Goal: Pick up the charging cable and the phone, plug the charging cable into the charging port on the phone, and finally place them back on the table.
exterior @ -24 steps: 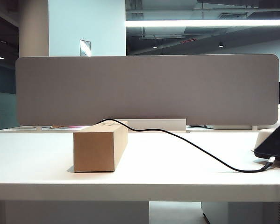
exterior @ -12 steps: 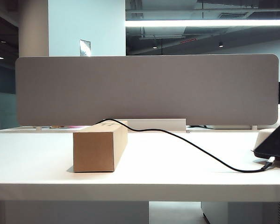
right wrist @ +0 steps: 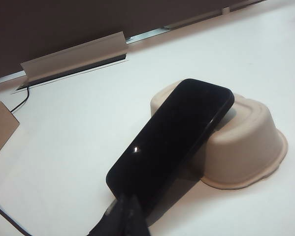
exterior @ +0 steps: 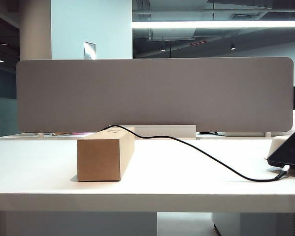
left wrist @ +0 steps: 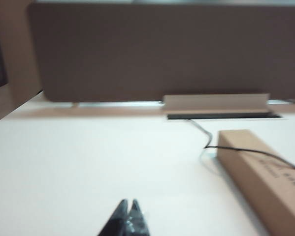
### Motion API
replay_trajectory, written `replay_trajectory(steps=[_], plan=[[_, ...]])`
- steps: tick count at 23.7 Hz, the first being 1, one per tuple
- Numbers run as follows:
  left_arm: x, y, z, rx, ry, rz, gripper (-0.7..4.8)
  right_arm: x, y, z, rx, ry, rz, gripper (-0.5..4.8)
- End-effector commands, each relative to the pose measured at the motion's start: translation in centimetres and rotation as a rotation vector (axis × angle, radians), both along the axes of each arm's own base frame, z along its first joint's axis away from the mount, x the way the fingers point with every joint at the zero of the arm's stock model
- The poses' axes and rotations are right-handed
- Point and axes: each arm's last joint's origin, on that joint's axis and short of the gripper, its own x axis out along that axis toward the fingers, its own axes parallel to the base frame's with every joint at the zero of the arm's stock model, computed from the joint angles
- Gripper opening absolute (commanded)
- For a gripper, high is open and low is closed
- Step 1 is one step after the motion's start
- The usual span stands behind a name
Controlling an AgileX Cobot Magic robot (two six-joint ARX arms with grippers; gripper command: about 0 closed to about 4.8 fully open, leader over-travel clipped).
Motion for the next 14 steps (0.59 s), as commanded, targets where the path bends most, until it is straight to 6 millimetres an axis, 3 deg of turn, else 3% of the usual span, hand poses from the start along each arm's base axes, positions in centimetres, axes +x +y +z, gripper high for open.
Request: replay_trajectory(steps=[1, 14], plan=[[0.03, 0.23, -0.06, -0.002, -0.010, 0.006, -0.06, 0.03, -0.02, -0.10, -0.004, -0.005, -0.005, -0.05], [0.05, 0.24, -0.23, -0.005, 0.008, 0.011, -0.06, 0.02, -0.02, -0.08, -0.004, -0.007, -0.005, -0.05]])
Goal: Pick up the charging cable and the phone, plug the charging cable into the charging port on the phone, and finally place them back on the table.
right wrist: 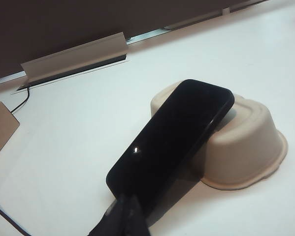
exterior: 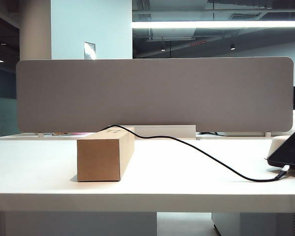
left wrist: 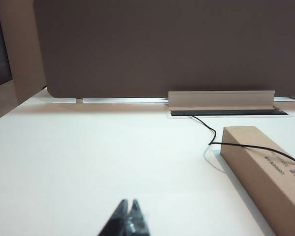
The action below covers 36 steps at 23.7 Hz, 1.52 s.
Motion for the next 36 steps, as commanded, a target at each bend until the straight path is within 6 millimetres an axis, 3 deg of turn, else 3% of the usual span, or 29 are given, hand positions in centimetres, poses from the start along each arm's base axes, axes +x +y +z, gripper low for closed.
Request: replay_trajectory(steps=[1, 36], plan=[[-0.01, 0.03, 0.09, -0.005, -0.002, 0.008, -0.06, 0.02, -0.01, -0.08, -0.004, -0.007, -0.005, -0.05], [0.05, 0.20, -0.67, -0.011, 0.076, 0.067, -0.05, 0.02, -0.01, -0.08, -0.003, -0.007, -0.005, -0.05]])
